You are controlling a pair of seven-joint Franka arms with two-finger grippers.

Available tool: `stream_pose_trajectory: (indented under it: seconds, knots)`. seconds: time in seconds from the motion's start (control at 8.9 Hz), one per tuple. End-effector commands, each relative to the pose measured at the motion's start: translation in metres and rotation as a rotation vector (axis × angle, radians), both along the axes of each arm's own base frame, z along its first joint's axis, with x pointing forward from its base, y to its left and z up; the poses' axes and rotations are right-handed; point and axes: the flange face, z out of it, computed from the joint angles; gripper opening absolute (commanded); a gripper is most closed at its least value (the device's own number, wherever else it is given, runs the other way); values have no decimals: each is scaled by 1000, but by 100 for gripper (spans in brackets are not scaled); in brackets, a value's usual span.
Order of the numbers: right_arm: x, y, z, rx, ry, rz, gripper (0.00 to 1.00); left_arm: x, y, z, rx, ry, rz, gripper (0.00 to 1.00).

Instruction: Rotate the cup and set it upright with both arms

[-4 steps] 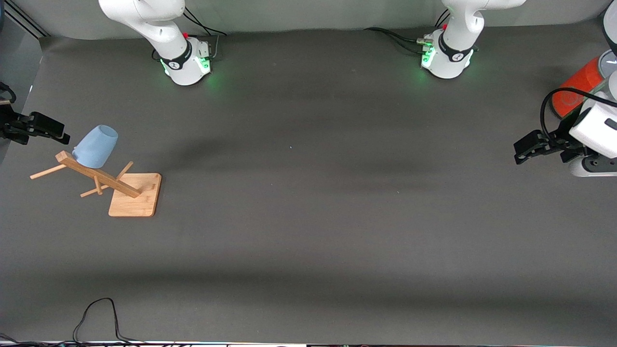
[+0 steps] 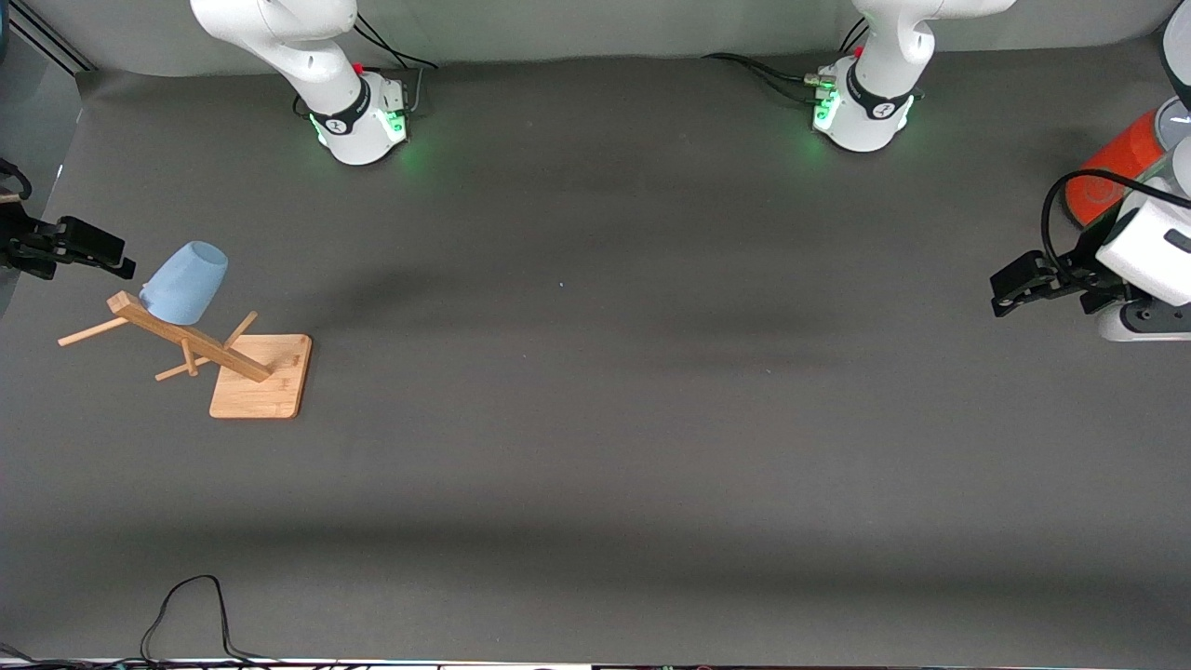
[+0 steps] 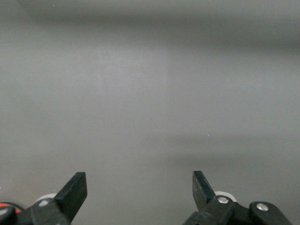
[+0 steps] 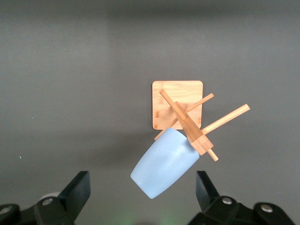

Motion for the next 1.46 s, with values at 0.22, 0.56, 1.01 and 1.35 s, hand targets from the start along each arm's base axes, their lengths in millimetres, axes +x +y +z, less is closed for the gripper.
stream_pose_trajectory:
  seconds: [0.22,0.56,1.01,1.35]
  knots:
    - [-1,2,0,5,-2,-8,100,2,1,3,-1,11,-12,100]
    - [-1,2,0,5,-2,-8,100,7,3,-1,-1,4,-18,100]
    - [1,2,-2,5,-2,-7,100,13,6,-12,1,17,-12,100]
    - [1,2,-2,5,-3,-7,100,30,26,-31,-2,7,21,100]
